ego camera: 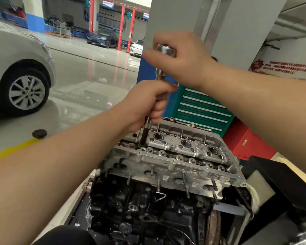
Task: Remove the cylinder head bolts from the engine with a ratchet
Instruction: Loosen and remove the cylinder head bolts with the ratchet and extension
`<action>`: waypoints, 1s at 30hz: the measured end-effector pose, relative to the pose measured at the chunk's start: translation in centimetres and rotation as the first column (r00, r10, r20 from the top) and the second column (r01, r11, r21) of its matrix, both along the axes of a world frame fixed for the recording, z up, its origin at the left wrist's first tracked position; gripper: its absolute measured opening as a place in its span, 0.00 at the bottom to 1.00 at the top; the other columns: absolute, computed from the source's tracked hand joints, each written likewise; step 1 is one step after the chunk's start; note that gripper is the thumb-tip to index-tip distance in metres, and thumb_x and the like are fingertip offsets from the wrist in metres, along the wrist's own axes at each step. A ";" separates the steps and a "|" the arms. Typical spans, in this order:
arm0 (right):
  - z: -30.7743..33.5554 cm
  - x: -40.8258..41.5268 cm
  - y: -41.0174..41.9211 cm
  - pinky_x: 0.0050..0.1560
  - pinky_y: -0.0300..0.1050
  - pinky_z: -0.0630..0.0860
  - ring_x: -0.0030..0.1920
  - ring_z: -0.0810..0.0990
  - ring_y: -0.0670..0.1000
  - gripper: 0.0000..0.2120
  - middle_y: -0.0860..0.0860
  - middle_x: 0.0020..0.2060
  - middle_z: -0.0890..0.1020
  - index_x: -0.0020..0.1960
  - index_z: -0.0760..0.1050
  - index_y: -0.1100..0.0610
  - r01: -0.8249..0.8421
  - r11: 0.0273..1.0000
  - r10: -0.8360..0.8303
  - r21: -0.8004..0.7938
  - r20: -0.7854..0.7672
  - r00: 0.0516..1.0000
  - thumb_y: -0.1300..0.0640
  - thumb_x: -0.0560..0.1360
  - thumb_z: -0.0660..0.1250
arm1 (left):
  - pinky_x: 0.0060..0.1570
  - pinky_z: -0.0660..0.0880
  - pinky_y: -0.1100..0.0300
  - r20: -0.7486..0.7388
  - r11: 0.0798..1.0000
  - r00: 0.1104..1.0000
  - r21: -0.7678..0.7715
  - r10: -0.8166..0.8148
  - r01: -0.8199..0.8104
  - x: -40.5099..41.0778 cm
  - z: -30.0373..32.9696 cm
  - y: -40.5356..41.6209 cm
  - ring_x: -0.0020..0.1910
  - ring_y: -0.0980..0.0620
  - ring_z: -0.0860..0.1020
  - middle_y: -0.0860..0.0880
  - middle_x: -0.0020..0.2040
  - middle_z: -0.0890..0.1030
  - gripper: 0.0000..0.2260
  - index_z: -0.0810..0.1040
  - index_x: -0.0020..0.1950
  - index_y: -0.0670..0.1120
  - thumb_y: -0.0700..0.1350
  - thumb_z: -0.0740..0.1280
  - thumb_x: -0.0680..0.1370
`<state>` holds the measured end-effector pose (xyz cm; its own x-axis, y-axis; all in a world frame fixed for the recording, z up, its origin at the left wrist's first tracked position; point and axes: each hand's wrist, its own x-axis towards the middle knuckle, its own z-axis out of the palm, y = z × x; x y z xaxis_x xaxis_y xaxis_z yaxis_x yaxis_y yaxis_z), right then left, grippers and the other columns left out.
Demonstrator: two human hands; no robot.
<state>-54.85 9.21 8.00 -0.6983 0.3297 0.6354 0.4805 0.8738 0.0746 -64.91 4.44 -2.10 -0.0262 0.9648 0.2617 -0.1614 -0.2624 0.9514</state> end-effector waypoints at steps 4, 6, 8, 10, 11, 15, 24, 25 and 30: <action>0.0 -0.3 0.3 0.37 0.48 0.63 0.35 0.68 0.51 0.21 0.55 0.33 0.73 0.45 0.75 0.58 0.035 0.995 -0.038 -0.091 -0.025 0.999 0.40 0.81 0.61 | 0.28 0.64 0.57 -0.101 1.000 0.995 -0.005 0.008 -0.009 -0.8 0.2 0.3 0.23 0.50 0.60 0.50 0.23 0.63 0.20 0.65 0.31 0.49 0.46 0.64 0.83; -0.1 -0.9 0.2 0.34 0.46 0.61 0.36 0.70 0.53 0.22 0.49 0.31 0.71 0.42 0.73 0.55 0.260 0.964 -0.259 0.058 -0.016 0.966 0.37 0.79 0.56 | 0.31 0.74 0.60 -0.187 0.952 0.934 0.093 0.303 -0.290 -0.2 -0.7 -0.2 0.27 0.50 0.73 0.48 0.27 0.74 0.13 0.73 0.39 0.44 0.47 0.69 0.80; -0.2 -1.2 -0.3 0.32 0.46 0.58 0.36 0.70 0.57 0.24 0.48 0.31 0.68 0.40 0.72 0.53 0.440 0.867 -0.448 0.236 -0.020 0.894 0.34 0.77 0.52 | 0.36 0.75 0.58 -0.076 0.913 0.912 0.106 0.402 -0.394 0.9 -2.4 -0.3 0.33 0.53 0.77 0.51 0.33 0.78 0.11 0.78 0.45 0.44 0.51 0.71 0.75; -0.3 -1.5 -0.9 0.31 0.44 0.55 0.30 0.67 0.55 0.27 0.48 0.29 0.67 0.35 0.69 0.55 0.471 0.823 -0.482 0.317 -0.049 0.875 0.33 0.76 0.53 | 0.37 0.70 0.54 0.005 0.902 0.910 0.131 0.415 -0.412 2.1 -3.6 -0.6 0.32 0.53 0.73 0.54 0.32 0.74 0.09 0.76 0.44 0.48 0.52 0.71 0.73; -0.4 -1.8 -1.1 0.30 0.43 0.54 0.28 0.65 0.51 0.27 0.48 0.28 0.67 0.33 0.67 0.55 0.451 0.828 -0.455 0.333 -0.071 0.888 0.32 0.75 0.53 | 0.36 0.67 0.54 0.033 0.886 0.897 0.148 0.441 -0.440 2.3 -3.8 -0.4 0.31 0.52 0.69 0.54 0.31 0.71 0.10 0.73 0.41 0.49 0.51 0.71 0.73; -0.4 -0.7 -0.3 0.32 0.50 0.60 0.30 0.67 0.52 0.25 0.51 0.27 0.69 0.34 0.69 0.54 0.139 0.989 -0.135 0.054 -0.066 0.989 0.34 0.77 0.60 | 0.27 0.58 0.60 0.037 0.996 0.999 0.092 0.015 -0.019 -0.1 -2.5 0.8 0.23 0.52 0.56 0.53 0.25 0.60 0.15 0.63 0.33 0.52 0.45 0.68 0.73; -0.5 -1.1 -2.2 0.32 0.45 0.58 0.30 0.66 0.56 0.30 0.50 0.29 0.65 0.35 0.67 0.56 0.509 0.813 -0.526 0.282 -0.017 0.850 0.30 0.78 0.53 | 0.34 0.72 0.56 -0.062 0.984 0.995 0.158 -0.073 0.082 -1.0 -4.4 2.1 0.27 0.47 0.72 0.47 0.28 0.73 0.21 0.72 0.28 0.52 0.56 0.68 0.80; -0.5 -1.0 -2.8 0.31 0.44 0.55 0.28 0.63 0.54 0.31 0.50 0.29 0.65 0.34 0.65 0.55 0.499 0.801 -0.524 0.331 -0.014 0.851 0.28 0.78 0.52 | 0.34 0.72 0.56 -0.101 0.985 0.994 0.165 -0.031 0.048 -1.0 -4.7 2.1 0.27 0.47 0.71 0.46 0.28 0.72 0.23 0.71 0.27 0.52 0.59 0.68 0.79; -0.2 0.4 -2.8 0.34 0.47 0.63 0.33 0.72 0.52 0.32 0.48 0.31 0.74 0.40 0.70 0.50 0.262 0.930 -0.281 0.259 0.038 0.959 0.23 0.74 0.48 | 0.25 0.61 0.63 0.008 0.978 0.990 0.154 -0.144 0.141 -0.9 -5.3 2.1 0.21 0.50 0.59 0.50 0.23 0.62 0.22 0.65 0.28 0.52 0.55 0.70 0.77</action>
